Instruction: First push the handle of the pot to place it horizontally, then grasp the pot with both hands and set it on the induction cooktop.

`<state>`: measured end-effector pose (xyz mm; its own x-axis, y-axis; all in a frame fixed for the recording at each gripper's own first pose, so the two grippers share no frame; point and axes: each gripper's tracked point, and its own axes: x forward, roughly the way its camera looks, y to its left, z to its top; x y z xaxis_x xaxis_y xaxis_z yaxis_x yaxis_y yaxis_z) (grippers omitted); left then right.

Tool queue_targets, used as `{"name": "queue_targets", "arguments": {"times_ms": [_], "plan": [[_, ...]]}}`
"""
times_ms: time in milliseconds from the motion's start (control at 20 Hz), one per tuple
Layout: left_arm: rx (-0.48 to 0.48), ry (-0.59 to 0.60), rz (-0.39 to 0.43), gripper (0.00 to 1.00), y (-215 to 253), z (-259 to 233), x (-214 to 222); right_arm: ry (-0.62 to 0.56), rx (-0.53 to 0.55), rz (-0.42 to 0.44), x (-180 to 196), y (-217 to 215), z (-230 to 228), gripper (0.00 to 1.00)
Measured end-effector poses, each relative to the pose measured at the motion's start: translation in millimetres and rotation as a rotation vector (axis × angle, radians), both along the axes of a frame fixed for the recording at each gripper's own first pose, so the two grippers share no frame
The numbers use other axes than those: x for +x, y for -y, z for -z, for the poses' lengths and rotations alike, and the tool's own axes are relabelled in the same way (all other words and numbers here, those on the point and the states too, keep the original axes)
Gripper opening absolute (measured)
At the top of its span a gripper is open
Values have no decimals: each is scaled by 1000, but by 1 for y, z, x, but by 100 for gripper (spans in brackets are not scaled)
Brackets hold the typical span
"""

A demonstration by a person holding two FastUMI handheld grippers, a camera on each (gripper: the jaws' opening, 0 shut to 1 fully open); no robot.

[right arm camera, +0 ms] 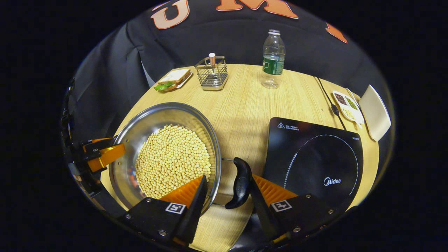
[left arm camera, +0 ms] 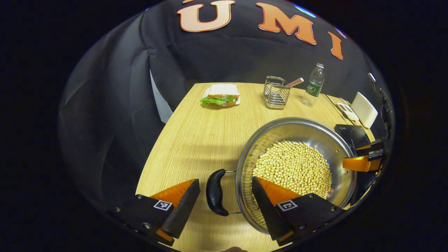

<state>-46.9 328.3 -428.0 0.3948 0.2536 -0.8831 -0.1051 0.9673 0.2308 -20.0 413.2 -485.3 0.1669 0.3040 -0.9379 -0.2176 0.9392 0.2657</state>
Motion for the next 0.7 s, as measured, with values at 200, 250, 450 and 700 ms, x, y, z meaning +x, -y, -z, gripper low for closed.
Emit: {"name": "queue_targets", "arguments": {"times_ms": [200, 250, 450, 700], "plan": [[5, 9, -43, 93, -7, 5, -8, 20, -23, -22, 8, 3, 15, 74], [1, 12, -42, 93, -7, 5, -9, 40, -30, -22, 10, 2, 15, 74], [12, 20, -62, 86, -12, 14, -9, 87, -57, -64, 15, 4, 23, 74], [11, 61, -84, 67, -8, 16, -9, 61, -18, -42, 14, 2, 20, 70]]}}
